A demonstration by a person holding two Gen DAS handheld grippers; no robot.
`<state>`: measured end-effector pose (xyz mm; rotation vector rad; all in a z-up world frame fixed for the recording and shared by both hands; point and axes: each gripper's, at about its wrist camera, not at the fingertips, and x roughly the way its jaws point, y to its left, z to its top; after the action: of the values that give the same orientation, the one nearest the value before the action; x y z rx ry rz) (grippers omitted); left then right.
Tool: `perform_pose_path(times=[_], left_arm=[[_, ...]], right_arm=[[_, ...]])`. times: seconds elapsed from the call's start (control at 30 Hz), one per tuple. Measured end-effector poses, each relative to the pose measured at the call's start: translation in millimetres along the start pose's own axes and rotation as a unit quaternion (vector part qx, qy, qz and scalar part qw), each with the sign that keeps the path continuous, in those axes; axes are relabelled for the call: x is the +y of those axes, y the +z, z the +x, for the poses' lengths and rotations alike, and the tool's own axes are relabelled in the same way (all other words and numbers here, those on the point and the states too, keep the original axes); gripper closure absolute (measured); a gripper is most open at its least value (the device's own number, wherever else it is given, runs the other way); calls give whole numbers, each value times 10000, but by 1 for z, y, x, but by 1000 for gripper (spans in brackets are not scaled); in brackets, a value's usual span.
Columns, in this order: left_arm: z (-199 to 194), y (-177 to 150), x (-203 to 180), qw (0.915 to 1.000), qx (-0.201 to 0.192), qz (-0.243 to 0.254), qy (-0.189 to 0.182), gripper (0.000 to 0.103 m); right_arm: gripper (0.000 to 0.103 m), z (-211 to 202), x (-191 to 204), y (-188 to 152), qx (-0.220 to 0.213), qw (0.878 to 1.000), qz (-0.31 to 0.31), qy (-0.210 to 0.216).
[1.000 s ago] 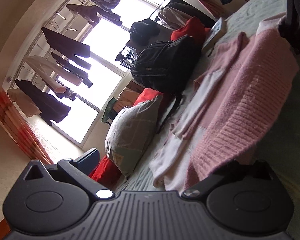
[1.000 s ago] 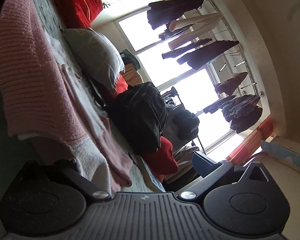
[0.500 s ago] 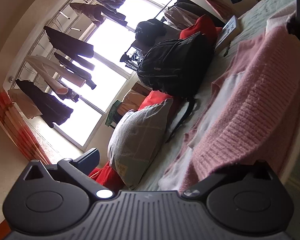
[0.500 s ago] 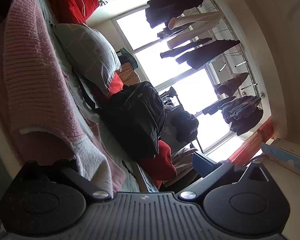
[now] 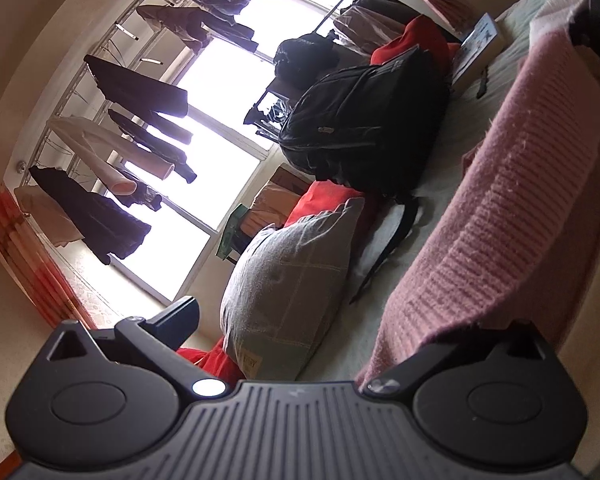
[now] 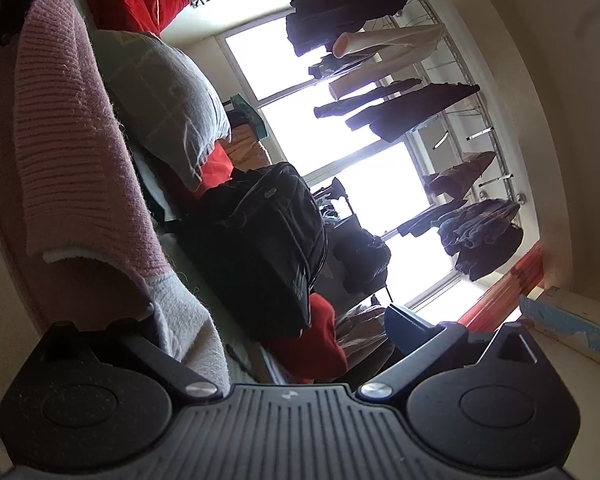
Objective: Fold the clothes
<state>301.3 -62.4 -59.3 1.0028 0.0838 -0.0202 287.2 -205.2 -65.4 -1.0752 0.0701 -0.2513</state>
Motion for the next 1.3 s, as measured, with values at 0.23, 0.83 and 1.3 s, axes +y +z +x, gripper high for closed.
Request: perform_pose_path(times=[0.23, 0.83, 1.3], left_arm=[[41, 1, -4, 10000, 26, 40, 24, 0], [76, -16, -16, 9963, 407, -231, -724, 1], [22, -23, 24, 9841, 422, -795, -1534, 1]], right_arm=[[0, 35, 14, 3, -55, 9999, -146, 2], [0, 68, 24, -15, 419, 9942, 217, 970], [0, 30, -33, -23, 615, 9618, 1167, 2399]])
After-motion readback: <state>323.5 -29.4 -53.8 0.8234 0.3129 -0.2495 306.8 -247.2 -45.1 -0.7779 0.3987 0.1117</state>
